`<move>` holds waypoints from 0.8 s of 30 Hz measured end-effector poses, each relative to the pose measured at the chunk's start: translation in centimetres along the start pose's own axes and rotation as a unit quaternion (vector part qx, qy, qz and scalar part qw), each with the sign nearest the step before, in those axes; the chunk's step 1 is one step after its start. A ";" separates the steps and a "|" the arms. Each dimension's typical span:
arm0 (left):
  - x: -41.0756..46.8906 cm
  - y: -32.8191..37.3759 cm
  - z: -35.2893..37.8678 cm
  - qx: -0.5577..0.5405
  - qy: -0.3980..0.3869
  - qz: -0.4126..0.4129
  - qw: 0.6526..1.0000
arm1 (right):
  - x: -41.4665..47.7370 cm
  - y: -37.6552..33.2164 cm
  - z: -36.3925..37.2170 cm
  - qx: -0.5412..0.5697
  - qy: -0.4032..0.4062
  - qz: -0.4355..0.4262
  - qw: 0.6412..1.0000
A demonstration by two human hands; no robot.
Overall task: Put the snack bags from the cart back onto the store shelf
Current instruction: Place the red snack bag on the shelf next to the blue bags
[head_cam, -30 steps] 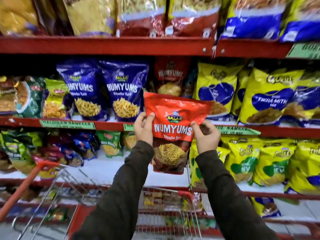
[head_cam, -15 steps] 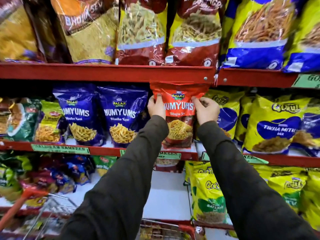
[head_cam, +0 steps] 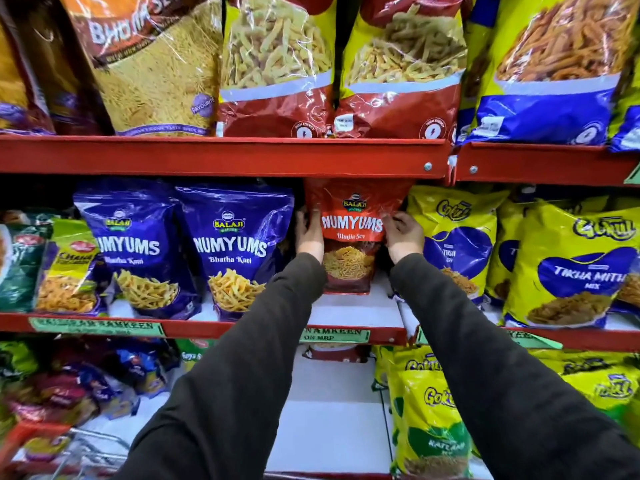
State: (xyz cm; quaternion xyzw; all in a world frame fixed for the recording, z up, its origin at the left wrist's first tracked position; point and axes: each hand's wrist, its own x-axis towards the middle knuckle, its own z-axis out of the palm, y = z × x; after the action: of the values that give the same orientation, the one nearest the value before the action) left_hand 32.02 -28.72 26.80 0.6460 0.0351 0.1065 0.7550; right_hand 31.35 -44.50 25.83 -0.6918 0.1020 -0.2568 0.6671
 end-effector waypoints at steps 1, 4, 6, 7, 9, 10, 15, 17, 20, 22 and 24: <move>0.0 -0.4 -0.1 -0.002 -0.006 -0.006 1.000 | -0.4 0.4 0.0 -0.004 -0.015 0.008 1.000; -0.1 -2.1 -0.2 -0.017 -0.034 -0.068 0.997 | -2.7 1.8 -0.2 0.002 -0.068 0.074 0.995; -0.8 -3.4 -0.2 -0.052 -0.057 -0.126 0.989 | -3.8 2.9 -0.1 0.015 -0.095 0.122 0.988; -1.2 -4.0 -0.3 -0.067 -0.062 -0.146 0.985 | -4.1 3.4 0.1 0.018 -0.105 0.137 0.985; -1.6 -4.8 -0.8 -0.077 -0.060 -0.163 0.982 | -4.7 3.8 0.5 0.015 -0.112 0.142 0.983; -1.7 -5.1 -1.1 -0.077 -0.061 -0.162 0.982 | -5.0 3.9 0.5 0.013 -0.107 0.141 0.984; -3.2 -5.8 -2.7 -0.022 -0.041 -0.097 0.994 | -6.7 3.5 -0.4 -0.023 -0.096 0.146 0.984; -4.4 -5.8 -3.2 -0.008 -0.038 -0.079 0.996 | -7.5 3.6 -1.0 -0.023 -0.094 0.142 0.985; -6.1 -5.9 -3.6 -0.016 -0.050 -0.065 0.996 | -8.7 4.0 -1.6 0.019 -0.096 0.118 0.988; -7.3 -5.9 -3.9 -0.013 -0.052 -0.052 0.997 | -9.6 4.1 -1.9 0.034 -0.095 0.103 0.990; -8.4 -5.9 -4.3 0.001 -0.052 -0.044 0.998 | -10.4 4.2 -2.3 0.039 -0.107 0.092 0.989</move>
State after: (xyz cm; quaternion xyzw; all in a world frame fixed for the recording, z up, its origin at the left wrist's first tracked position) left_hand 23.70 -27.16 19.55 0.6492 0.0244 0.0393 0.7592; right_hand 22.24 -41.80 19.44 -0.6764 0.0828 -0.1229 0.7214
